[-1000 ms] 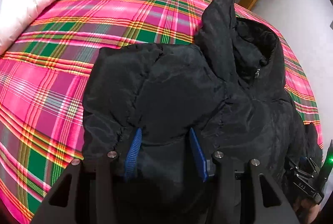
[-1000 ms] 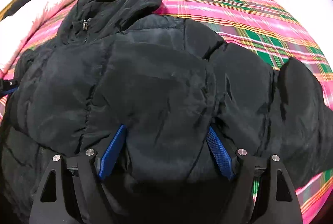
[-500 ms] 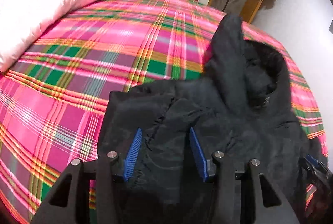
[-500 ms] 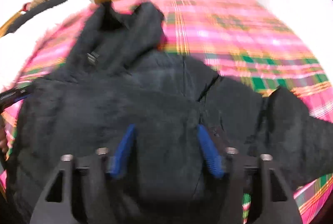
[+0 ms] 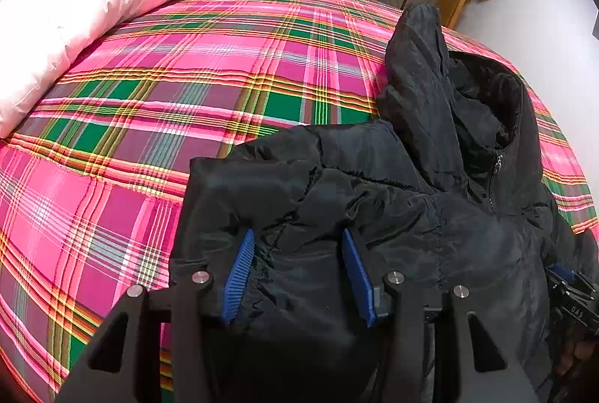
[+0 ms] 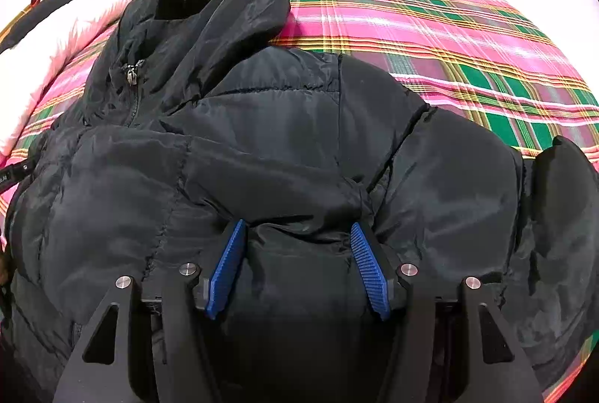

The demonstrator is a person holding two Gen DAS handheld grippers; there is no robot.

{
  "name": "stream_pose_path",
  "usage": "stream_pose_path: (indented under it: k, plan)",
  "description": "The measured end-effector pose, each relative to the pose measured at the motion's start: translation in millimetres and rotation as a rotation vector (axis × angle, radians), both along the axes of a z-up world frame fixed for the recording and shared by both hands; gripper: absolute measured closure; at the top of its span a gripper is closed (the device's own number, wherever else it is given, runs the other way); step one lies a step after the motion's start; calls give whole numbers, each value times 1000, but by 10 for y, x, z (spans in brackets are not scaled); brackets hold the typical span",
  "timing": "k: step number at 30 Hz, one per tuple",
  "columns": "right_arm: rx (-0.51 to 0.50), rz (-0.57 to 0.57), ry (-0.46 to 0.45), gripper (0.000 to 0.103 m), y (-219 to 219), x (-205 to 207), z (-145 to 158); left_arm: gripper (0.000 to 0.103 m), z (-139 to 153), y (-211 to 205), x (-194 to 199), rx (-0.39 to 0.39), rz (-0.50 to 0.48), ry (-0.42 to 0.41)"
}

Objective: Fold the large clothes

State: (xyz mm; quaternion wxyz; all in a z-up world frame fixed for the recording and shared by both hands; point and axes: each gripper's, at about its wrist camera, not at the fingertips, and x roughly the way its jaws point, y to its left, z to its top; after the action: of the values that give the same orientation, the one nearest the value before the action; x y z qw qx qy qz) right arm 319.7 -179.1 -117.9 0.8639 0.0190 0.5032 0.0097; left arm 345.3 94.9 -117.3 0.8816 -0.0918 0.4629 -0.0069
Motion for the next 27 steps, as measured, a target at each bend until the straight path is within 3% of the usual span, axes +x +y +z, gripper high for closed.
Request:
stream_pose_path:
  k: [5, 10, 14, 17, 22, 27]
  plan:
    - [9, -30, 34, 44, -49, -36, 196, 54, 209, -90, -72, 40, 12, 5]
    - [6, -30, -57, 44, -58, -503, 617, 54, 613, -365, -466, 5, -49, -66]
    - [17, -20, -100, 43, -79, -907, 750, 54, 774, -690, -833, -17, -118, -104]
    - [25, -24, -84, 43, -125, -998, 642, 54, 671, -890, -929, 31, -166, -74]
    - [45, -45, 37, 43, -258, -805, 183, 54, 180, -974, -735, 33, -162, 94]
    - [86, -48, 12, 43, -348, -848, 243, 54, 212, -1157, -665, 73, -205, 83]
